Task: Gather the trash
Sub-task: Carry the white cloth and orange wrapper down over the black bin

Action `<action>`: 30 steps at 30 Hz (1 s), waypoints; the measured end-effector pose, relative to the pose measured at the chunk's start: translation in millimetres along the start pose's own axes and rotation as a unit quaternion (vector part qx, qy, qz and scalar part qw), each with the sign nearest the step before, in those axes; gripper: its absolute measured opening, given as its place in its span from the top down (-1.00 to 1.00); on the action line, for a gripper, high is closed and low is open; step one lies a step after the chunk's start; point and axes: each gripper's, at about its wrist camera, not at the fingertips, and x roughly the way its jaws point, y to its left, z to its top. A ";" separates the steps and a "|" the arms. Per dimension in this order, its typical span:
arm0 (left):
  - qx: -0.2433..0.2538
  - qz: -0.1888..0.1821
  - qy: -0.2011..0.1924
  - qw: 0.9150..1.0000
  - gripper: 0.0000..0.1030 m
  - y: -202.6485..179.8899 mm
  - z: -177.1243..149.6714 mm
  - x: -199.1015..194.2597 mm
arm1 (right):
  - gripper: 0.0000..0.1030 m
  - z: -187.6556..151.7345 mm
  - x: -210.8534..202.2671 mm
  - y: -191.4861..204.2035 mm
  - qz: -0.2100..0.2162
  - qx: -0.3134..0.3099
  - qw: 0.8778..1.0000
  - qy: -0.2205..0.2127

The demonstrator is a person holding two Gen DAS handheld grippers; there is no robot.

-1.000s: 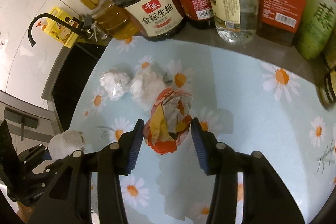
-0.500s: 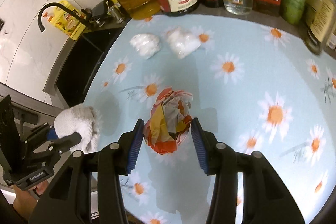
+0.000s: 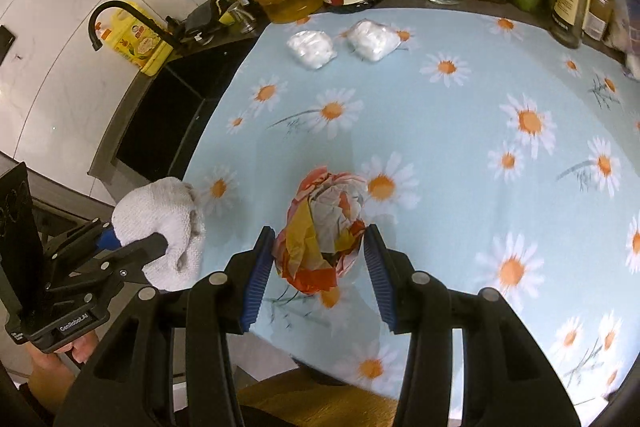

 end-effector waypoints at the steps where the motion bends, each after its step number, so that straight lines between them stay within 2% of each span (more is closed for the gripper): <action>1: 0.001 -0.002 0.000 1.000 0.42 0.5 -2.5 -1.7 | 0.09 -5.3 -1.6 4.0 -0.001 0.001 1.000 -0.001; 15: 0.014 -0.024 0.013 1.000 0.42 3.4 -53.6 -18.5 | 0.09 -68.3 -10.1 39.0 0.005 0.014 1.000 -0.003; 25: 0.010 -0.036 0.045 0.998 0.42 2.0 -100.4 -14.2 | 0.09 -110.6 2.1 48.1 0.011 0.018 1.000 0.019; 30: 0.001 -0.039 0.068 0.997 0.41 4.0 -119.6 -5.3 | 0.08 -133.7 17.1 48.9 0.014 0.025 0.999 0.046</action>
